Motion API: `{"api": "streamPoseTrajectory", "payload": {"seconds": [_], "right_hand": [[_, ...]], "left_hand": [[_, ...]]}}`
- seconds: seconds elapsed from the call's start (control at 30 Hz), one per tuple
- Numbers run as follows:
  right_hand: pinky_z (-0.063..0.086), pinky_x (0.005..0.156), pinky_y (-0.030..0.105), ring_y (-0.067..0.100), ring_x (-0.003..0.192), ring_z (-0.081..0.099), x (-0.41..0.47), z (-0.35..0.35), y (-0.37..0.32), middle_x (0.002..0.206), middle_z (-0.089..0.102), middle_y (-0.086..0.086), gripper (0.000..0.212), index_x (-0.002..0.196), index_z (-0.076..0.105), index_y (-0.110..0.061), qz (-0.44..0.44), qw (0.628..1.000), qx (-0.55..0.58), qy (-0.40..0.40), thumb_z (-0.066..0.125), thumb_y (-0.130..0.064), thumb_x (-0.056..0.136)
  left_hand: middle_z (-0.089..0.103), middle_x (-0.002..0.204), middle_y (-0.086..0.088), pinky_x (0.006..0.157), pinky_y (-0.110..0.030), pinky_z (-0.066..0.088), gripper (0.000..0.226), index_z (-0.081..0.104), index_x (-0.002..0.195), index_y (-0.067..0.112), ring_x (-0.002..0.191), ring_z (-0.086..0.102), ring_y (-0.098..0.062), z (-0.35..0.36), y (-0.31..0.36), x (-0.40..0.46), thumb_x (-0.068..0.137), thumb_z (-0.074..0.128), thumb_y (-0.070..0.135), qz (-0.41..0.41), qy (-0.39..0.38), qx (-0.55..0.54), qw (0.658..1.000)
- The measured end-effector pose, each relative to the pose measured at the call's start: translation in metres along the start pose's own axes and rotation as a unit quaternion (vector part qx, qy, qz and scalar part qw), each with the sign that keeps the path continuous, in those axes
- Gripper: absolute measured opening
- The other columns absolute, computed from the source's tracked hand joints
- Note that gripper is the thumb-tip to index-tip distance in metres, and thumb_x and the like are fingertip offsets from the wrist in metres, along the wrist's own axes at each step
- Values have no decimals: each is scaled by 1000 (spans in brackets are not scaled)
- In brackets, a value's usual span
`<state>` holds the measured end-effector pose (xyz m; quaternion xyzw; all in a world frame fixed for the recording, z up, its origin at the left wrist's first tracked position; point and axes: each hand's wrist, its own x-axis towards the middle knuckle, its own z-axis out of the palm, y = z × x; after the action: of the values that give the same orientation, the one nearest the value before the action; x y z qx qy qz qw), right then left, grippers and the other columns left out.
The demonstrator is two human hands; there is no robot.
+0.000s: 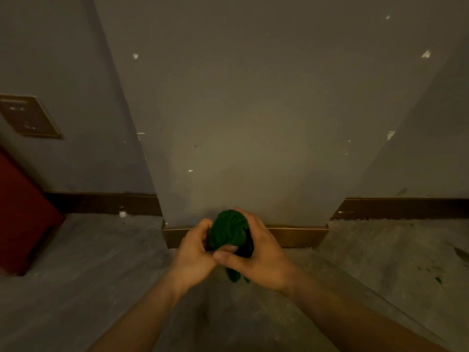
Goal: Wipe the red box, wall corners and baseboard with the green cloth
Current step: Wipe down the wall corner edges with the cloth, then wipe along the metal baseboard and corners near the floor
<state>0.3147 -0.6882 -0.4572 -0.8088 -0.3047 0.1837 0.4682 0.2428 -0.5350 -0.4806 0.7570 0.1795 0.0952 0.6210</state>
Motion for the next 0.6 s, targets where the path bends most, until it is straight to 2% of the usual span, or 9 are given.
{"api": "streamPoseTrajectory", "payload": {"seconds": [0.07,0.13,0.2,0.27,0.33,0.37,0.47,0.53,0.6], "right_hand": [[37,104,15,-7,126,42,2,-1,5,137,45,-17,106,148,32,-34,3,1000,-5,-17,82,-63,59],[37,106,20,-2,127,43,3,-2,9,139,45,-16,110,148,31,-35,0,999,-37,-36,88,-56,57],[37,104,19,1,126,44,2,1,13,137,47,-14,108,147,35,-32,-17,997,-79,-11,92,-44,57],[43,104,27,10,123,51,0,2,18,132,53,-7,89,141,44,-25,-54,991,-112,41,90,-25,64],[47,101,39,18,120,54,-1,1,22,132,53,-3,79,141,45,-24,-83,978,-183,48,81,-11,72],[48,100,41,19,121,53,-1,1,25,135,49,-4,79,142,42,-26,-89,967,-234,39,77,-9,74],[48,101,38,20,126,46,-6,-4,26,146,35,-5,84,148,29,-30,-107,928,-355,14,74,-11,79],[51,97,40,25,128,42,-9,-8,26,149,29,0,90,150,24,-28,-123,900,-418,-19,75,-10,78],[55,90,42,31,124,46,-10,-9,29,147,32,8,95,149,25,-24,-138,868,-474,-48,78,-7,72]], "left_hand": [[75,95,-15,79,-36,61,49,62,100,3,96,72,-32,-3,-4,-2,67,95,17,-25,-29,-32,999],[75,104,-14,80,-30,60,35,63,108,4,101,72,-27,-6,-4,-6,79,82,1,-49,-54,-51,996],[71,112,-24,83,-37,60,32,60,116,1,103,70,-31,-3,-4,-9,87,67,-10,-76,-83,-77,991],[64,117,-33,90,-45,57,33,54,122,-4,106,67,-40,2,-3,-13,91,59,-12,-92,-109,-100,985],[66,113,-27,94,-50,55,34,54,122,8,106,66,-37,3,-7,-12,89,60,4,-70,-131,-41,988],[69,107,-15,92,-50,56,32,54,119,20,100,67,-28,1,-16,-8,88,61,12,-43,-141,44,988],[61,110,12,87,-40,56,31,39,110,43,94,61,-6,-8,-40,-8,89,62,44,41,-111,327,938],[53,132,8,110,-35,42,56,36,130,39,119,53,-13,-10,-62,-8,87,45,74,93,-73,451,885],[29,161,3,125,-39,8,95,26,153,27,151,22,-22,-8,-86,-5,82,28,90,113,-65,516,846]]}}
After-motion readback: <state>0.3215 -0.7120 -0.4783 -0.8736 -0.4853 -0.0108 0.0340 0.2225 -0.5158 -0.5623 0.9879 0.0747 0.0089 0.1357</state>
